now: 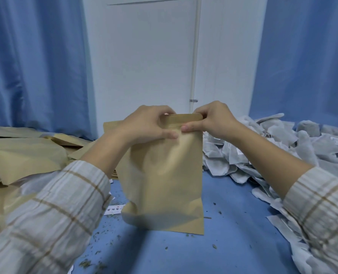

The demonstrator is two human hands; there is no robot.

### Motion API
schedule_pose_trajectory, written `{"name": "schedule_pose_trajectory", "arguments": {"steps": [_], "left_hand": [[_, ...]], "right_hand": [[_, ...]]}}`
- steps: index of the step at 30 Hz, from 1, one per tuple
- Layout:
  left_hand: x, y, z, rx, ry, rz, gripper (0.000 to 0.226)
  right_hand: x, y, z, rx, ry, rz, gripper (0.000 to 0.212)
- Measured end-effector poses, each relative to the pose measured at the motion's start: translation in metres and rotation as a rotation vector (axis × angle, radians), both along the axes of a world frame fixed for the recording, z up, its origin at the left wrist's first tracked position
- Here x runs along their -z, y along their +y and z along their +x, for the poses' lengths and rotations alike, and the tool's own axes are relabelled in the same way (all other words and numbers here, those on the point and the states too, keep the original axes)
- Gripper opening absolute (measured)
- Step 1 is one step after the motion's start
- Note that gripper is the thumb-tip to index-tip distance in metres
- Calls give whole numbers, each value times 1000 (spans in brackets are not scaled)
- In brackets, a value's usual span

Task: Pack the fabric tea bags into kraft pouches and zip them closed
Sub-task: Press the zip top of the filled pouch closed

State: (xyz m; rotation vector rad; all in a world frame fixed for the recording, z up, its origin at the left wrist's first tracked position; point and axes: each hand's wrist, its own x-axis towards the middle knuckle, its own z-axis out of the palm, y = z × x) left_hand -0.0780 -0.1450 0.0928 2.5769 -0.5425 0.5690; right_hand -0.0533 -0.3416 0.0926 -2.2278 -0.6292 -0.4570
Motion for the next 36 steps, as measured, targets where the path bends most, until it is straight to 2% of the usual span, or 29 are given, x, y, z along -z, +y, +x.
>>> {"name": "schedule_pose_trajectory", "arguments": {"steps": [3, 6, 9, 13, 17, 20, 22, 26, 29, 33, 36], "left_hand": [[-3, -5, 4, -40, -12, 14, 31], [0, -4, 5, -10, -11, -12, 28], [3, -4, 3, 15, 27, -65, 31], [4, -1, 3, 9, 27, -76, 28], [4, 1, 4, -14, -29, -77, 17], [4, 1, 3, 1, -29, -94, 14], [3, 1, 3, -1, -33, -92, 11], [2, -1, 1, -28, -86, -28, 9], [5, -7, -2, -53, -138, 9, 16], [13, -18, -3, -129, -185, 72, 12], [13, -21, -2, -149, -181, 50, 14]], "right_hand": [[1, -7, -2, -68, 64, 37, 25], [13, -15, 0, -175, 136, 160, 12], [24, -13, 2, -117, 57, 246, 18], [28, -5, 4, -47, -38, 224, 34], [22, -3, 1, -165, 117, 266, 23], [22, 1, 0, -110, 71, 315, 17], [23, 4, 0, -80, 50, 359, 22], [18, 3, -3, -127, 127, 288, 27], [9, 2, -3, -94, 148, 181, 45], [9, 12, -6, 17, 19, 96, 16], [9, 13, -7, 42, -40, -15, 20]]}}
